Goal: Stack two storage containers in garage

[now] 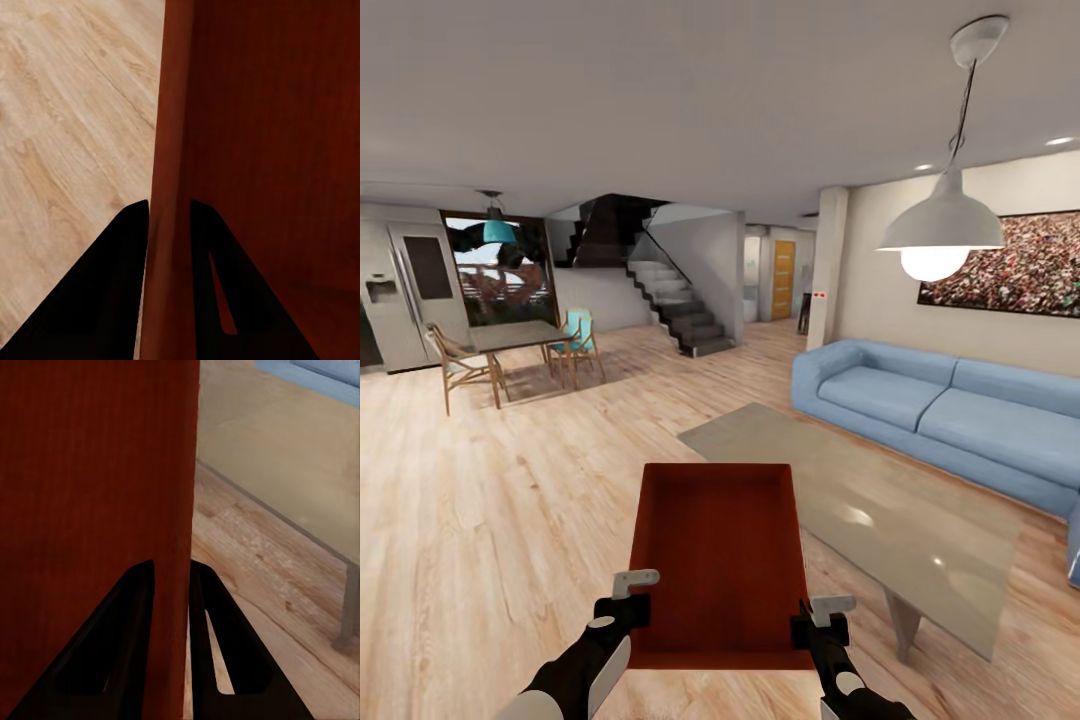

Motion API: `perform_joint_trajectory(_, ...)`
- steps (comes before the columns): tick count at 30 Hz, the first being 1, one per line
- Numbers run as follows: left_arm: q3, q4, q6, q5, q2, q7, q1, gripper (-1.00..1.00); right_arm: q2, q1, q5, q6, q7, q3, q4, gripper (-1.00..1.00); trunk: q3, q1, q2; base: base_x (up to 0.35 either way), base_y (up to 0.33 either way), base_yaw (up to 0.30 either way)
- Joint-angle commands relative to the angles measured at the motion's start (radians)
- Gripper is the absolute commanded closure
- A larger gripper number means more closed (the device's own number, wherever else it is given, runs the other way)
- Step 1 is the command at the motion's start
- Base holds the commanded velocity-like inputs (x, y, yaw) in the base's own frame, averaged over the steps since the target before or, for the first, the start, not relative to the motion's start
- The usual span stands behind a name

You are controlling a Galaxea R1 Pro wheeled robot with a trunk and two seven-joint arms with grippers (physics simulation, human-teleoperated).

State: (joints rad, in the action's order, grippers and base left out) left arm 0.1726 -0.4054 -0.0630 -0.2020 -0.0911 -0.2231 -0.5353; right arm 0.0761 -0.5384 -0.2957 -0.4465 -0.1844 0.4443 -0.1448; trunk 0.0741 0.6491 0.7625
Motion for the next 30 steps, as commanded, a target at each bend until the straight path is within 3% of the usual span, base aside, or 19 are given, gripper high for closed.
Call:
perform_joint_trajectory(1,0.001,-0.001,-0.006,0.001,0.001,-0.016,0.000,1.00,0.001,-0.002,0.003,-0.003,-0.006,-0.038,-0.003,1.00,0.002,0.000,0.001,0.000,0.000,0.276)
perform_joint_trajectory(30,-0.001,0.000,-0.006,0.001,0.002,-0.016,0.000,1.00,0.001,-0.002,0.003,-0.003,-0.006,-0.038,-0.003,1.00,0.002,0.000,0.001,0.000,0.000,0.276)
